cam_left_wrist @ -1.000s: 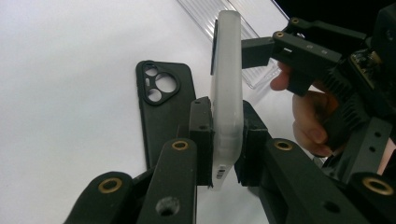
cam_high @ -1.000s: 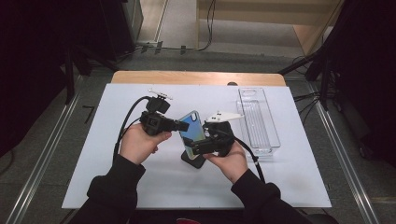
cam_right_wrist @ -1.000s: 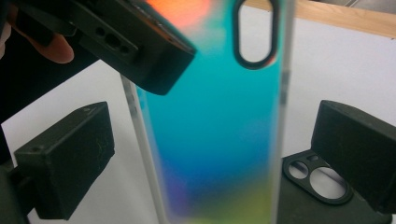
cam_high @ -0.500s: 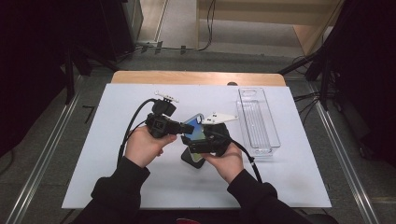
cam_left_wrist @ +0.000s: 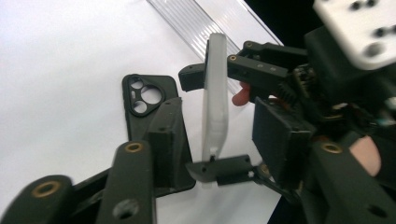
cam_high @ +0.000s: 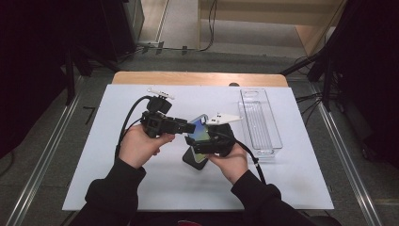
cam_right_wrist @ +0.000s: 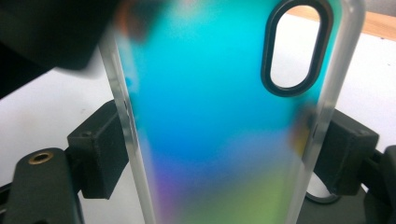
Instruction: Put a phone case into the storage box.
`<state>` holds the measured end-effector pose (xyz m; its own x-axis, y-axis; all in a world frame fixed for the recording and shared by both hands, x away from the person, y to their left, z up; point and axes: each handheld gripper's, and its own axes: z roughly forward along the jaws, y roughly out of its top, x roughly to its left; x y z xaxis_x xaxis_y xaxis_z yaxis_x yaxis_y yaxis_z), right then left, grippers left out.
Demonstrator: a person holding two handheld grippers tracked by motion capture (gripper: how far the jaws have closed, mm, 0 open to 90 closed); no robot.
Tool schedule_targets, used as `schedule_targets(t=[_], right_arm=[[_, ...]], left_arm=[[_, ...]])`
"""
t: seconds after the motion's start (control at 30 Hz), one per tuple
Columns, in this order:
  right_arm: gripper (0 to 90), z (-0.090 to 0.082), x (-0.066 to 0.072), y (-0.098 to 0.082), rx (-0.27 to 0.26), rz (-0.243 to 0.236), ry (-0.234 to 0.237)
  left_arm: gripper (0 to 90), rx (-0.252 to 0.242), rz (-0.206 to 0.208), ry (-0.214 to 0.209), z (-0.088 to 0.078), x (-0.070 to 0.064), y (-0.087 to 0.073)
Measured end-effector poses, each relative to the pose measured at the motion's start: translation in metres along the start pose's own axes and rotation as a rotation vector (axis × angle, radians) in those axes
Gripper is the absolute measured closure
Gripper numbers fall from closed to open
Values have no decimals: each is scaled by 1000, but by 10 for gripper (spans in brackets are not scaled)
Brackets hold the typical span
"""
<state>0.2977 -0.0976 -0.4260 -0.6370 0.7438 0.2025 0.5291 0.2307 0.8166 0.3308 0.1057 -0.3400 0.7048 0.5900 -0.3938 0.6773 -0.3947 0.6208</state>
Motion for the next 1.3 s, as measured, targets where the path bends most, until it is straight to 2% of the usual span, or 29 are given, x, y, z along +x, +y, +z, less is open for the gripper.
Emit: schedule_targets(t=[0.17, 0.37, 0.47, 0.57, 0.67, 0.77, 0.83, 0.9, 0.97, 1.13, 1.3], right_arm=[[151, 0, -11, -3, 6, 18, -6], [151, -7, -23, -1, 2, 26, 4], [151, -10, -28, 0, 6, 24, 14], [151, -13, -32, 1, 7, 27, 24], [151, -16, -34, 2, 9, 20, 33], [151, -18, -37, 3, 10, 22, 44], [151, -20, -38, 4, 9, 19, 49], [151, -22, -40, 5, 7, 14, 48], [151, -24, -42, 6, 0, 13, 50], [151, -28, -45, 8, -2, 15, 52], [151, -31, -46, 9, -5, 6, 51]], left_arm=[[450, -7, 21, -14, -7, 3, -2], [375, -24, 51, -55, -8, 11, -10], [375, -25, 70, -42, -6, 15, -15], [348, -32, 70, -48, -4, 21, -21], [341, -45, 86, -29, -2, 25, -28], [315, -41, 109, -23, 2, 28, -37], [315, -40, 149, -9, 6, 30, -44], [314, -33, 170, -4, 11, 31, -50], [282, -21, 158, -23, 15, 34, -56], [278, 1, 158, -40, 22, 38, -69], [278, -15, 165, -33, 21, 45, -83]])
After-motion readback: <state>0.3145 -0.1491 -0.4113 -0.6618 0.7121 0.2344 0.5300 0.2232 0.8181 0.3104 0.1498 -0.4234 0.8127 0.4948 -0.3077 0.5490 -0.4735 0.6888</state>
